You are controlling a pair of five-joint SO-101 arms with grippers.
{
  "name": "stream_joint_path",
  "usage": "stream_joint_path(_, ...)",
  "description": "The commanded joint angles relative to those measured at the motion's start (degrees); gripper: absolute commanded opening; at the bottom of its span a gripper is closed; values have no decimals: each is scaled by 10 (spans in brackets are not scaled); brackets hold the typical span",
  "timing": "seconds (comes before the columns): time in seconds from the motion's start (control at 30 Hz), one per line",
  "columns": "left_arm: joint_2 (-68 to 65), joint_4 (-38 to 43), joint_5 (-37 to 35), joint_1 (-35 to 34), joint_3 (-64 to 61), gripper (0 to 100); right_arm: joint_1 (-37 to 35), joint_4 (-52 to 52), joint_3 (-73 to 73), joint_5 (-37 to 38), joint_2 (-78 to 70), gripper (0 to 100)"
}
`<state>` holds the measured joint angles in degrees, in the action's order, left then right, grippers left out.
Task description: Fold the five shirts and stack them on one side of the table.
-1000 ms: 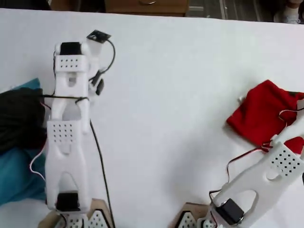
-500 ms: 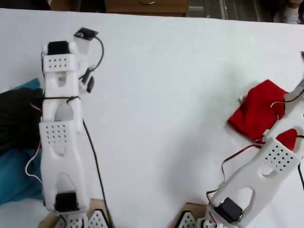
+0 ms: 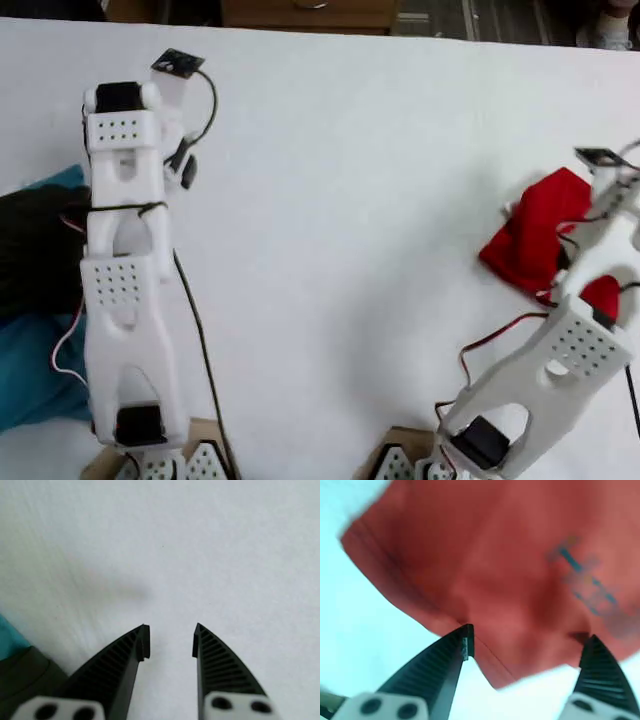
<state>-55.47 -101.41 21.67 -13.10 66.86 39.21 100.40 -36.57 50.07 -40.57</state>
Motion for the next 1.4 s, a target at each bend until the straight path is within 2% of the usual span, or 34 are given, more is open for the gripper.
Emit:
stream_joint_path(0.0,47,-11,-3,-13,3,169,54,9,5,39,74,311)
stream_joint_path(0.13,52,-11,-3,-18,-23,169,95,9,50,70,94,305)
stream_joint_path(0.23,52,-11,-3,-16,-40,169,95,8,93,75,93,307)
stream_joint_path(0.4,52,-11,-4,-15,-44,169,67,-22,143,56,93,306)
stream_joint_path(0.57,53,-11,-4,-22,-44,169,61,-100,194,20,93,300)
stream_joint_path(0.7,53,-11,-4,-25,-44,169,61,-126,221,8,93,217)
stream_joint_path(1.1,53,-11,-5,-23,-44,169,65,-129,181,10,95,20)
stream_joint_path(1.37,53,-11,-5,-25,-44,169,69,-122,103,13,99,23)
